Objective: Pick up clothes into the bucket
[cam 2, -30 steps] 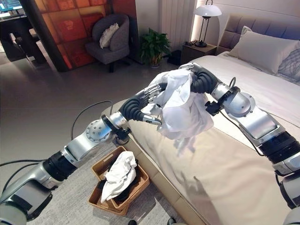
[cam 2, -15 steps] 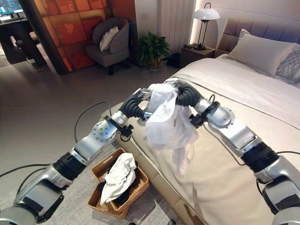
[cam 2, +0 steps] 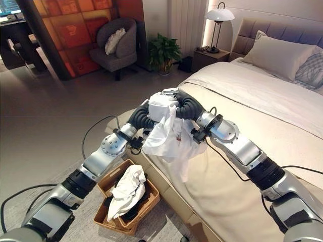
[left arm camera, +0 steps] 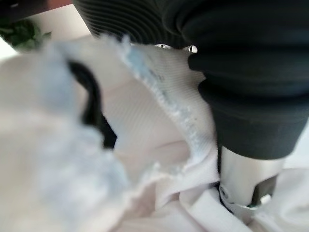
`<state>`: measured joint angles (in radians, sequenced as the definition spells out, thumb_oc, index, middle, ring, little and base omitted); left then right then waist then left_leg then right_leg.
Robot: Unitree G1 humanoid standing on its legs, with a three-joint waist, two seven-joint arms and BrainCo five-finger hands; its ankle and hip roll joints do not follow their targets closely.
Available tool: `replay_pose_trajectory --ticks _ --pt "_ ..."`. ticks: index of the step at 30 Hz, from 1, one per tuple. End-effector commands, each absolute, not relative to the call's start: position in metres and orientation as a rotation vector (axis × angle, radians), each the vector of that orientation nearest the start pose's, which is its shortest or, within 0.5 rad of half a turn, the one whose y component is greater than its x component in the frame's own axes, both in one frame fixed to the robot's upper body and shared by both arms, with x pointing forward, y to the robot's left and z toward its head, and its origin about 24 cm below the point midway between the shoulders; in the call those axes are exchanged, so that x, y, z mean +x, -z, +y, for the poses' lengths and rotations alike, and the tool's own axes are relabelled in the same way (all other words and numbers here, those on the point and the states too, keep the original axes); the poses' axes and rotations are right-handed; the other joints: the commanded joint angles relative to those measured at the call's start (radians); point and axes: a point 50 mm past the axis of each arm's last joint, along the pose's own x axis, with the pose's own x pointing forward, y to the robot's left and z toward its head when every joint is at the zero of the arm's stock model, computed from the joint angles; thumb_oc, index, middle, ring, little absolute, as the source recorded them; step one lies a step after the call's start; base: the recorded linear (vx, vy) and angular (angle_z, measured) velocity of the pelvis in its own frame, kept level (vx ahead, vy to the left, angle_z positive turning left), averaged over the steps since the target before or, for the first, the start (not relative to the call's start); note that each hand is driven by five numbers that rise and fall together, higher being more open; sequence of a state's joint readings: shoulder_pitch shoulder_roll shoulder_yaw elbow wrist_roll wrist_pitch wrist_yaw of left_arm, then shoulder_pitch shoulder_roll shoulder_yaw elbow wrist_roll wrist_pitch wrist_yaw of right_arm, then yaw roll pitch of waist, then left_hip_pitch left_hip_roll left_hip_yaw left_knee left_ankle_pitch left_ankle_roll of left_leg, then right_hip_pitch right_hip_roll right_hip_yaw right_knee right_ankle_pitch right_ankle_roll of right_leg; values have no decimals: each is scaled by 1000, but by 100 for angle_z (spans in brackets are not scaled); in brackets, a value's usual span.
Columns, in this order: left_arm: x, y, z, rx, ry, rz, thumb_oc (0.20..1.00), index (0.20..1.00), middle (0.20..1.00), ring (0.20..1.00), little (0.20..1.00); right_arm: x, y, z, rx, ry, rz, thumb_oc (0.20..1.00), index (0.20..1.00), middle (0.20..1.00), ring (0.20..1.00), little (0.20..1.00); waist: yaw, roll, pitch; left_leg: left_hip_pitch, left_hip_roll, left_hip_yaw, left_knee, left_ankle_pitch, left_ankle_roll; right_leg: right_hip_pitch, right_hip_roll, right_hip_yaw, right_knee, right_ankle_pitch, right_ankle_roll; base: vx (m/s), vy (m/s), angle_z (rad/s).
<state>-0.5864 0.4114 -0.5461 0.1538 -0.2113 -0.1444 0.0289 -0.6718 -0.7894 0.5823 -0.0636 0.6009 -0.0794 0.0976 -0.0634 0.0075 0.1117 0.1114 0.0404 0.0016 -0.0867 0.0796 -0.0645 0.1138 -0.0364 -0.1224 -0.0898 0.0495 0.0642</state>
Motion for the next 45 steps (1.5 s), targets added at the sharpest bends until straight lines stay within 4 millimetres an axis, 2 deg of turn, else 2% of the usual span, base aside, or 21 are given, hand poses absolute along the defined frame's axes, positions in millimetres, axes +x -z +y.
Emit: replay_pose_trajectory --ticks 1,3,4,5,6,8,10,11,15,16,17,20,21,22,23,26,29,36,37,38,45 --pt "308 -127 36 359 726 -372 1000 1000 1000 1000 1000 277 -281 -88 -159 -776 -845 200 200 200 200 200 12 -62 -40 -4 -26 12 72 -95 34 -1 -71 -49 68 -40 65 0 0 0" --pt "308 -127 39 361 721 -372 1000 1000 1000 1000 1000 279 -281 -93 -171 -744 -849 200 200 200 200 200 13 -62 -40 -4 -27 12 72 -96 34 1 -71 -50 68 -40 65 0 0 0" --pt "308 -126 45 371 700 -372 1000 1000 1000 1000 1000 285 -281 -104 -188 -662 -844 200 200 200 200 200 14 -61 -42 -4 -29 10 73 -97 34 3 -73 -53 68 -41 65 0 0 0" --pt "308 -126 45 371 700 -371 1000 1000 1000 1000 1000 285 -280 -104 -187 -662 -844 200 200 200 200 200 14 -62 -42 -4 -29 9 73 -97 34 3 -73 -53 68 -41 65 0 0 0" --pt "309 -124 51 370 683 -361 1000 1000 1000 1000 1000 292 -277 -117 -203 -581 -825 200 200 200 200 200 15 -61 -44 -4 -30 6 73 -97 34 6 -75 -57 68 -42 66 0 0 0" --pt "309 -123 53 369 676 -355 1000 1000 1000 1000 1000 294 -275 -123 -208 -544 -819 200 200 200 200 200 15 -62 -45 -3 -30 5 73 -98 34 9 -76 -59 68 -43 66 0 0 0" --pt "310 -123 60 350 651 -345 1000 1000 1000 1000 1000 299 -277 -144 -265 -410 -824 200 200 200 200 200 15 -61 -49 -2 -33 1 72 -100 35 12 -79 -67 69 -44 68 0 0 0" --pt "310 -123 60 350 652 -344 1000 1000 1000 1000 1000 299 -277 -144 -265 -410 -824 200 200 200 200 200 15 -61 -49 -2 -33 1 72 -100 35 12 -79 -67 69 -44 68 0 0 0" --pt "309 -123 72 329 617 -335 1000 1000 1000 1000 1000 313 -281 -192 -365 -143 -790 200 200 200 200 200 20 -66 -56 -4 -36 -7 75 -104 38 16 -82 -74 68 -45 70 6 8 3" --pt "309 -123 72 329 617 -335 1000 1000 1000 1000 1000 313 -281 -192 -365 -144 -791 200 200 200 200 200 20 -66 -56 -4 -36 -7 75 -105 38 16 -82 -74 68 -45 70 0 0 0" --pt "309 -122 77 319 604 -328 1000 1000 1000 1000 1000 323 -277 -218 -361 -21 -730 200 200 200 200 200 24 -71 -57 -4 -36 -10 77 -105 38 17 -83 -79 69 -45 71 0 0 0" --pt "308 -122 87 310 584 -321 1000 1000 1000 1000 1000 332 -265 -254 -376 125 -623 200 200 200 200 200 29 -77 -56 -6 -37 -15 80 -106 37 18 -84 -84 72 -47 70 0 0 0" --pt "307 -122 87 310 583 -321 1000 1000 1000 1000 1000 332 -266 -254 -376 125 -623 200 200 200 200 200 29 -77 -56 -6 -37 -16 80 -106 37 18 -84 -85 72 -47 70 -2 11 3" --pt "307 -125 92 303 574 -326 1000 1000 1000 1000 1000 334 -258 -271 -411 186 -565 200 200 200 200 200 32 -81 -53 -6 -37 -21 82 -107 37 21 -84 -88 76 -49 69 39 2 9" --pt "308 -126 95 300 563 -328 1000 1000 1000 1000 1000 333 -256 -276 -440 207 -546 200 200 200 200 200 33 -81 -54 1 -35 -23 79 -116 35 29 -82 -90 76 -59 70 43 2 12" --pt "310 -130 102 298 524 -342 1000 1000 1000 1000 1000 331 -249 -287 -491 256 -516 200 200 200 200 200 36 -84 -55 2 -34 -29 75 -115 35 32 -82 -97 75 -61 70 15 3 8" --pt "311 -132 104 289 510 -347 1000 1000 1000 1000 1000 331 -246 -286 -482 248 -507 200 200 200 200 200 37 -85 -54 1 -35 -32 76 -115 35 31 -83 -99 77 -61 70 0 0 0" --pt "314 -140 103 278 491 -372 1000 1000 1000 1000 1000 331 -244 -261 -468 124 -536 200 200 200 200 200 36 -82 -51 5 -38 -33 70 -115 36 30 -85 -95 75 -62 69 0 0 0" --pt "315 -140 100 280 497 -373 1000 1000 1000 1000 1000 332 -247 -249 -456 69 -563 200 200 200 200 200 35 -81 -50 5 -40 -31 72 -115 37 30 -85 -93 74 -61 69 0 0 0" --pt "315 -140 100 280 497 -373 1000 1000 1000 1000 1000 332 -247 -249 -456 69 -563 200 200 200 200 200 35 -81 -50 5 -39 -31 72 -115 37 30 -85 -93 74 -61 69 0 0 0" --pt "321 -137 86 305 515 -357 1000 1000 1000 1000 1000 323 -263 -198 -384 -152 -690 200 200 200 200 200 25 -78 -42 -4 -43 -23 77 -109 42 17 -90 -79 77 -52 68 -2 0 -1"
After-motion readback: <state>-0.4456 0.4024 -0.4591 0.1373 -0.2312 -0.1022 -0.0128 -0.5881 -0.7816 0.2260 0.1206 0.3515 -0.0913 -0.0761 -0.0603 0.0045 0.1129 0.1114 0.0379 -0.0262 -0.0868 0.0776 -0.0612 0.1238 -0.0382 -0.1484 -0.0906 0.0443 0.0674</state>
